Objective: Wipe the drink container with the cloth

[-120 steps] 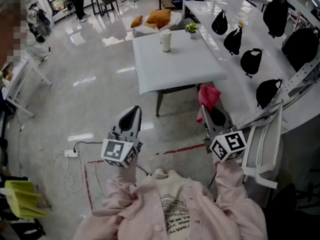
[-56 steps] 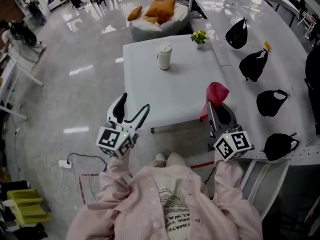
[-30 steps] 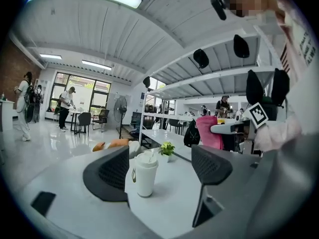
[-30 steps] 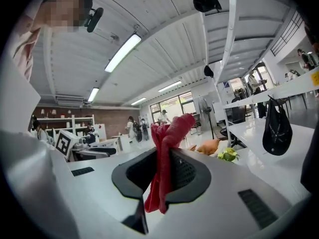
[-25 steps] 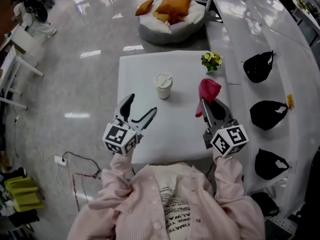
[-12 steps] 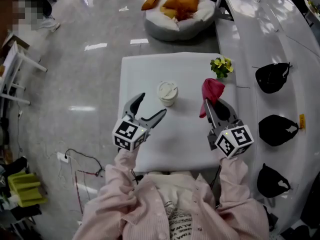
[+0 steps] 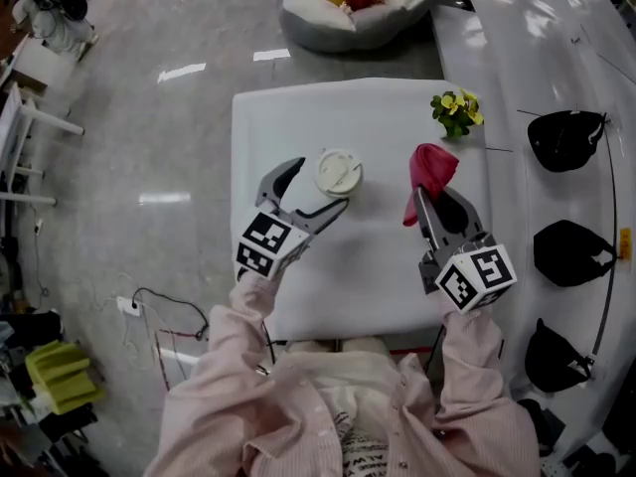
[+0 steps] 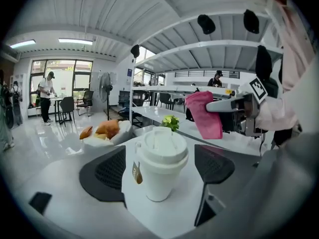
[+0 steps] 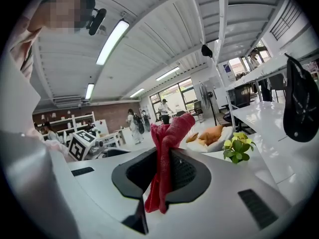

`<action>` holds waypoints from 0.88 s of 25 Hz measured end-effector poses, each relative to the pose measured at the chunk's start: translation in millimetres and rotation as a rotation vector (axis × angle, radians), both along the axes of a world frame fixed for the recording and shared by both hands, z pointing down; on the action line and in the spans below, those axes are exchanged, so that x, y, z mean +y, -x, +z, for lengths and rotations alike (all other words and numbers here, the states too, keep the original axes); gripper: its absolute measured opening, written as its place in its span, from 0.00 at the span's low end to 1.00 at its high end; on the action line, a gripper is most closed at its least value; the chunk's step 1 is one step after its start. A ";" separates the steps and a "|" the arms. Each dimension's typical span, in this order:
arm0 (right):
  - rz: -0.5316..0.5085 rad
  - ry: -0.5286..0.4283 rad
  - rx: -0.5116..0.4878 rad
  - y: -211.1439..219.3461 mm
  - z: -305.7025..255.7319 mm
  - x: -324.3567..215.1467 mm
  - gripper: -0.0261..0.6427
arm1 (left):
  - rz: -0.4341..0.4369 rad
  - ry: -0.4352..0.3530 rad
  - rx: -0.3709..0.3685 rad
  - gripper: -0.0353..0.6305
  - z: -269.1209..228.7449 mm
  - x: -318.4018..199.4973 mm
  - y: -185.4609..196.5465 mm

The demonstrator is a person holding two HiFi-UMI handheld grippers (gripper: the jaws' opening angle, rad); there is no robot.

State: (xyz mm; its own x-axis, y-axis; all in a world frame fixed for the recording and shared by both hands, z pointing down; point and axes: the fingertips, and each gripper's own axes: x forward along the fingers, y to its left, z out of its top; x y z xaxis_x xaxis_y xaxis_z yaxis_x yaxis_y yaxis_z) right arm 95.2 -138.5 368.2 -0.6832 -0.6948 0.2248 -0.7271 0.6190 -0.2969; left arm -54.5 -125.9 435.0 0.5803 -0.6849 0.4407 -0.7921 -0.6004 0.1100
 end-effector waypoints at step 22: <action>0.065 0.019 0.024 -11.3 17.1 3.1 0.11 | 0.044 -0.013 0.039 0.64 17.9 -12.4 -16.1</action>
State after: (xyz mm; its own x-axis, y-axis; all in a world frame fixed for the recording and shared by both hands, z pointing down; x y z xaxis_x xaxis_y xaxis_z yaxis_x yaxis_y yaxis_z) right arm 106.5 -135.5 385.3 -0.6313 -0.7326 0.2544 -0.7724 0.5648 -0.2904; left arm -38.4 -138.3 452.9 0.6263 -0.6642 0.4082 -0.7604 -0.6358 0.1322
